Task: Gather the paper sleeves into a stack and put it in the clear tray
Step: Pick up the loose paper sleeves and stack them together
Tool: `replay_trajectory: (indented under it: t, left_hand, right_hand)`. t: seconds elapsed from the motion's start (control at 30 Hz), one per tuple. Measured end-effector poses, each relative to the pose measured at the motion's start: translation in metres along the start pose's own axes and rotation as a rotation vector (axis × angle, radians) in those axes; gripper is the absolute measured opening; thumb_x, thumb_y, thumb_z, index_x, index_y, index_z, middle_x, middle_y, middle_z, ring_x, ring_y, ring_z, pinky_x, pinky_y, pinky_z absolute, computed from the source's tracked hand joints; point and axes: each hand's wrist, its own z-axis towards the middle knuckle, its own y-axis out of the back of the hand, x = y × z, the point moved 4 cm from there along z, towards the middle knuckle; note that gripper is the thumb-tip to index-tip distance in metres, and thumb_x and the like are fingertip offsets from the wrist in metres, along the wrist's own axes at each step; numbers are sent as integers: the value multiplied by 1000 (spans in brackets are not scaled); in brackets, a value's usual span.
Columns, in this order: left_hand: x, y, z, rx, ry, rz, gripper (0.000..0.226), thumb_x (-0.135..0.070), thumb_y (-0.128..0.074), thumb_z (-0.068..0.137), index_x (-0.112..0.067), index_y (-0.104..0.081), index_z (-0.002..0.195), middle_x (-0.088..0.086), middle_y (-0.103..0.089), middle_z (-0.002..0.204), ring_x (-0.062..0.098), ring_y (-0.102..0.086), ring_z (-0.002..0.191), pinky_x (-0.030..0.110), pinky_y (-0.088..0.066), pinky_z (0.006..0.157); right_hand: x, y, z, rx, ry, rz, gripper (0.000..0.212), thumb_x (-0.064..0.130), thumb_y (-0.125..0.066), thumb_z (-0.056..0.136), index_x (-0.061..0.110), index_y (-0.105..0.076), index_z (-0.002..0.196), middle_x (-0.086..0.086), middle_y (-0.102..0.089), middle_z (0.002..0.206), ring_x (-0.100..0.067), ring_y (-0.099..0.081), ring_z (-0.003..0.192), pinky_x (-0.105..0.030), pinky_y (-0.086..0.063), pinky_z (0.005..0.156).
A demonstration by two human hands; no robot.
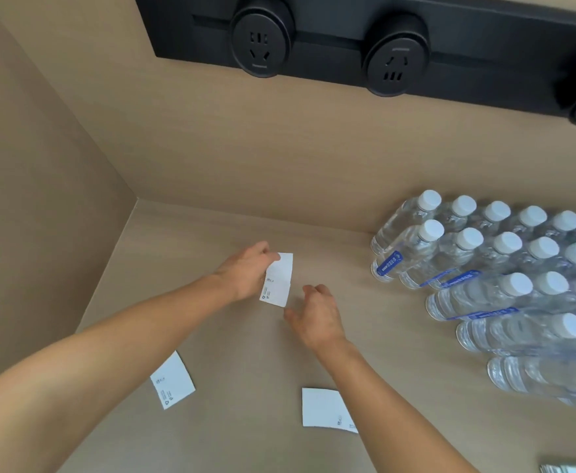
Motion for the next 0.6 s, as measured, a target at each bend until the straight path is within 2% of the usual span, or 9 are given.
replay_trajectory:
  t: [0.1,0.17,0.23,0.33,0.43,0.53,0.57,0.6]
  left_hand:
    - [7,11,20,98,-106,151,63,4,-47,82,-30,-48,136,-2,-44,129,26,-46,119,38,-49,87]
    - [5,15,33,177,-179,274,73,7,-47,81,-34,-43,141,-4,-40,135,22,-42,122,33,-46,84]
    - [3,14,44,241,-236,342,82,11,-46,80,-39,-37,144,-3,-33,145,24,-38,126,33,-45,86]
    - [3,4,58,329,-268,375,90,15,-46,83,-44,-27,149,-2,-18,156,28,-27,140,34,-41,94]
    - [2,-2,63,360,-290,389,81,10,-46,85,-39,-32,148,1,-22,154,29,-27,137,35,-40,95]
    - [5,-7,63,373,-320,404,53,-8,-51,94,-24,-43,144,12,-28,152,34,-32,138,43,-37,109]
    - [5,-8,62,382,-310,391,46,-9,-53,93,-18,-47,138,16,-34,145,34,-41,131,44,-40,107]
    - [6,-8,61,381,-301,389,41,-4,-54,89,-14,-51,129,16,-41,130,33,-50,117,44,-47,98]
  right_hand:
    - [11,-7,12,-39,-104,67,42,34,-64,89,3,-53,116,-8,-45,120,-28,-55,106,-32,-47,81]
    - [16,-16,17,-54,-173,116,41,36,-66,87,4,-52,110,-9,-46,118,-30,-54,106,-35,-49,83]
    - [19,-28,19,-65,-245,149,46,40,-67,85,5,-51,110,-10,-45,118,-31,-50,110,-40,-49,88]
    - [27,-45,21,-84,-353,176,57,45,-70,79,7,-48,116,-7,-42,120,-28,-40,115,-40,-45,95]
    - [32,-57,22,-110,-400,142,58,45,-71,73,10,-45,112,-4,-39,117,-27,-37,113,-40,-45,96]
    - [32,-62,22,-130,-360,49,54,43,-69,78,10,-43,113,-5,-37,119,-26,-37,113,-33,-43,95]
    - [31,-63,22,-129,-334,17,52,41,-67,82,9,-43,116,-6,-37,121,-26,-37,114,-31,-42,93]
    - [30,-63,23,-127,-309,-8,48,38,-65,85,8,-44,117,-7,-38,122,-26,-37,115,-30,-42,92]
